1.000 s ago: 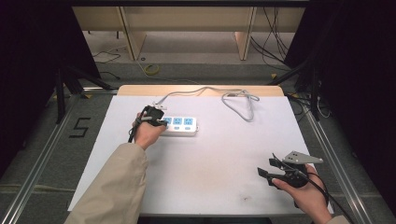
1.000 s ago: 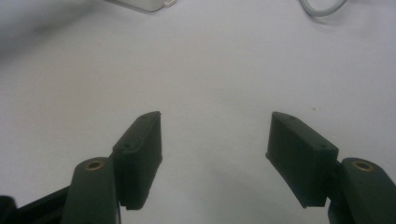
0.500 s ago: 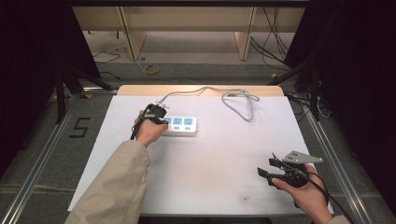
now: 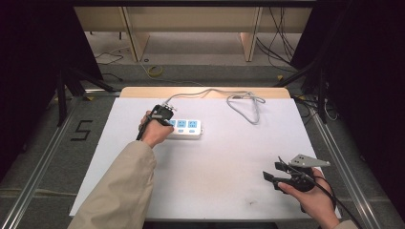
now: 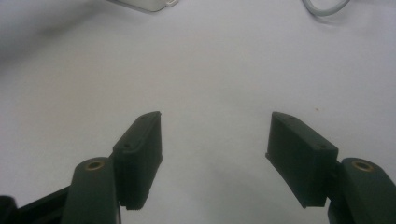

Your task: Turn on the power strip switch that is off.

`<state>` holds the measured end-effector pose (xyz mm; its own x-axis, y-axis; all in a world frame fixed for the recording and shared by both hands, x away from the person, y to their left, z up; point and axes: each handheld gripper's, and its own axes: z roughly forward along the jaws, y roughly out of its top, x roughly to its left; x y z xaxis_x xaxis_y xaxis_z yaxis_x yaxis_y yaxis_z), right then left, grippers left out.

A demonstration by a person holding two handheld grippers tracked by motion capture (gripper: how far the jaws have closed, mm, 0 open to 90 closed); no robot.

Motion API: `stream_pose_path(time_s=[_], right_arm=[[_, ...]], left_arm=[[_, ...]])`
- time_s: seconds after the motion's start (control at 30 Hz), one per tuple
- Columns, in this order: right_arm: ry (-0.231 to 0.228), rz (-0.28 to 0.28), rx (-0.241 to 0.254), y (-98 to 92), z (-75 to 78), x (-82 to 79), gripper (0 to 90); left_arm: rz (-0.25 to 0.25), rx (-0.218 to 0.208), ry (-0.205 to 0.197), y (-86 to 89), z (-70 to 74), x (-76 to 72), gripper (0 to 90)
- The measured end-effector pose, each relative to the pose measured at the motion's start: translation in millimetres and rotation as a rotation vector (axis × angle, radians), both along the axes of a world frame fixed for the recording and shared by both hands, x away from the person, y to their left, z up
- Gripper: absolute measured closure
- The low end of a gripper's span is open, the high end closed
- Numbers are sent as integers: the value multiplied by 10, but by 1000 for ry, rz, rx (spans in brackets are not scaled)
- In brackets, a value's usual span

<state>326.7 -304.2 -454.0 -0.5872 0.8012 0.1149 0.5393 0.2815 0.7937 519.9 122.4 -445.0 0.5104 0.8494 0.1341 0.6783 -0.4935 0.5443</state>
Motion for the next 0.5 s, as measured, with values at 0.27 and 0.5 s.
stream_pose_path(time_s=[0.27,0.5], right_arm=[[1,-2,0,-8,6,-5,357],[0,-5,1,-15,8,-7,357]], left_arm=[[13,2,17,-16,3,17,899],[33,50,24,-83,13,19,900]])
